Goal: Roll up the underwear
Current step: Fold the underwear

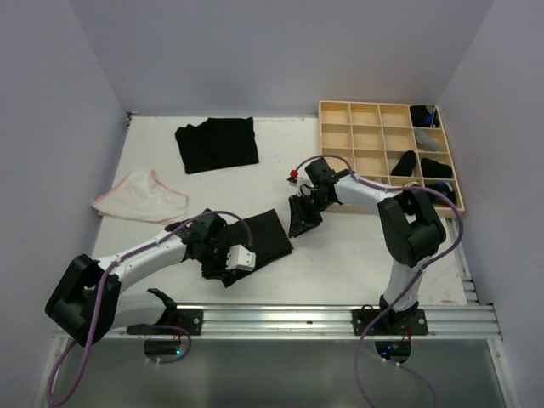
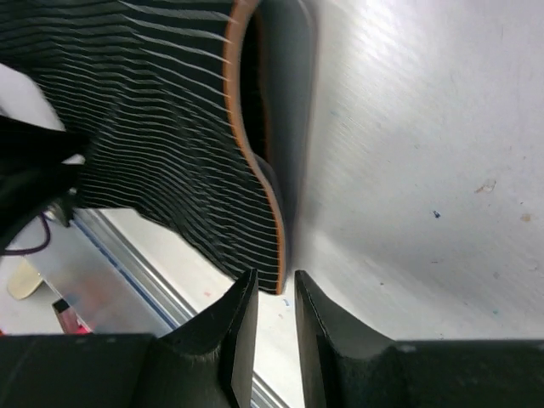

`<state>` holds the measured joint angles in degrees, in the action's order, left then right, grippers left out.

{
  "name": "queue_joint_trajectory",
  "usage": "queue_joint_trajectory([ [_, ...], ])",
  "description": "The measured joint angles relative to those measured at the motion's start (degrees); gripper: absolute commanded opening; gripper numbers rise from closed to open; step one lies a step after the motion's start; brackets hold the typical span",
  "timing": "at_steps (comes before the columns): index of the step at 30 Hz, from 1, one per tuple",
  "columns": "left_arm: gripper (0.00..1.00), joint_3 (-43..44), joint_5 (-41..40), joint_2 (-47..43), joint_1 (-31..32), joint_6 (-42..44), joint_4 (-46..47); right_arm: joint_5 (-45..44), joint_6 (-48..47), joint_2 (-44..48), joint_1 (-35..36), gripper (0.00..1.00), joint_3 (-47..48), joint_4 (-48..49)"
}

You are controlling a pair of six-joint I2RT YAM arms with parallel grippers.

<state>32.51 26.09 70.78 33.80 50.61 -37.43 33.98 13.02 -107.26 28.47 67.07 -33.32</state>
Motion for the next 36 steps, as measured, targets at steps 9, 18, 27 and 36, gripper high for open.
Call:
queue_joint_trajectory([
  [9,0.52,-0.4,-2.6,-3.4,0.8,-0.2,0.1,4.5,6.1,4.3,1.5,0.20,3.3,7.6],
  [18,0.49,5.0,-0.6,-11.5,-2.4,-6.8,0.9,6.6,11.1,-0.2,7.1,0.20,-3.0,15.8],
  [27,0.49,4.4,-4.0,2.7,-4.1,-12.2,7.6,9.3,8.1,-4.8,7.1,0.27,-5.0,15.1],
  [36,0.53,6.3,3.1,4.1,-12.6,-9.5,3.7,9.3,5.7,3.0,5.8,0.31,0.5,12.2],
])
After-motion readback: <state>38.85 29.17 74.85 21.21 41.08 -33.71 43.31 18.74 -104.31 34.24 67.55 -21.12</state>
